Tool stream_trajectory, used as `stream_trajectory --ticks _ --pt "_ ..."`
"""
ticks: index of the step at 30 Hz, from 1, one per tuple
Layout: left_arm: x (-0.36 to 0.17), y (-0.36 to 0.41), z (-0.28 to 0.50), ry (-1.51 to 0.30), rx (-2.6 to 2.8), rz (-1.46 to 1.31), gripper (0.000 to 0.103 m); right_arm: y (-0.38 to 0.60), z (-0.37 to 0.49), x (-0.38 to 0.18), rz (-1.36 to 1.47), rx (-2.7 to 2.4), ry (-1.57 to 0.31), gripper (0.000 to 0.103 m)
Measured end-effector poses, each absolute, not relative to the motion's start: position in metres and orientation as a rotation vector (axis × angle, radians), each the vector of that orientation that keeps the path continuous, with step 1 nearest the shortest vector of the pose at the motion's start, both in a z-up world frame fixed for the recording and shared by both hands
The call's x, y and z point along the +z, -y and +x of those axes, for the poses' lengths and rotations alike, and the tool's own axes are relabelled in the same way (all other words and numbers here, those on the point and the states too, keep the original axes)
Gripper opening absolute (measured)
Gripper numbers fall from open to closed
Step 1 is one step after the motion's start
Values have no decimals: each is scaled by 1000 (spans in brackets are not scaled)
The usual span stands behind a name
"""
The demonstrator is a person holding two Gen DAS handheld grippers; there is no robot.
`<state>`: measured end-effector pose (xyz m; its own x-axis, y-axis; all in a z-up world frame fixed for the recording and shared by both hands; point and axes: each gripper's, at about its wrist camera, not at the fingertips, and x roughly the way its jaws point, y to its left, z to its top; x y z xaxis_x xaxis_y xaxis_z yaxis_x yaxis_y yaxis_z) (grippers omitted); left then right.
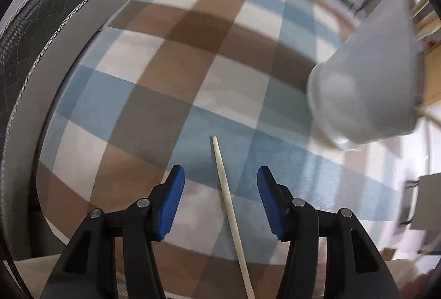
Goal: Organize utensils
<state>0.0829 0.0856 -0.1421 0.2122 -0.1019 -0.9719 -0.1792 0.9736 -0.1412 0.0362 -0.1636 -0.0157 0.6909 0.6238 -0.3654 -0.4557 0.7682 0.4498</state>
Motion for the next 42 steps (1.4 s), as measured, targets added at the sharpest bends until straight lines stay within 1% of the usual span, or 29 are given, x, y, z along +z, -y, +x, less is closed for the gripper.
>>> stream_trajectory --ticks 1,4,5,6,7,10,13,18,23,29,38,42 --pt "-149 -80 85 -1390 58 -214 33 167 38 -16 348 613 -530 5" --pt "-151 -62 84 -1405 99 -97 23 175 39 -15 370 604 -529 5" --pt "-150 -60 83 -1412 101 -107 15 178 40 -15 384 604 -528 5" --pt "-149 -60 84 -1419 107 -132 11 180 40 -14 392 603 -527 5" --pt "-149 -61 85 -1428 120 -163 2 182 40 -13 398 601 -525 5" --pt "-146 -64 86 -1403 91 -252 1 185 36 -9 394 597 -510 5" --pt "-132 -69 74 -1315 91 -284 1 187 28 -3 373 589 -475 5" --pt "-77 -70 34 -1116 -11 -332 1 188 16 9 368 563 -420 5" --pt "-34 -65 1 -996 -99 -322 1 175 6 20 331 561 -390 5" --pt "-9 -59 -23 -924 -165 -269 0 167 -6 30 315 545 -366 5" --pt "4 -57 -35 -867 -238 -233 0 160 -16 45 282 531 -336 5" --pt "4 -72 -35 -873 -238 -270 0 158 -18 47 266 536 -335 5"
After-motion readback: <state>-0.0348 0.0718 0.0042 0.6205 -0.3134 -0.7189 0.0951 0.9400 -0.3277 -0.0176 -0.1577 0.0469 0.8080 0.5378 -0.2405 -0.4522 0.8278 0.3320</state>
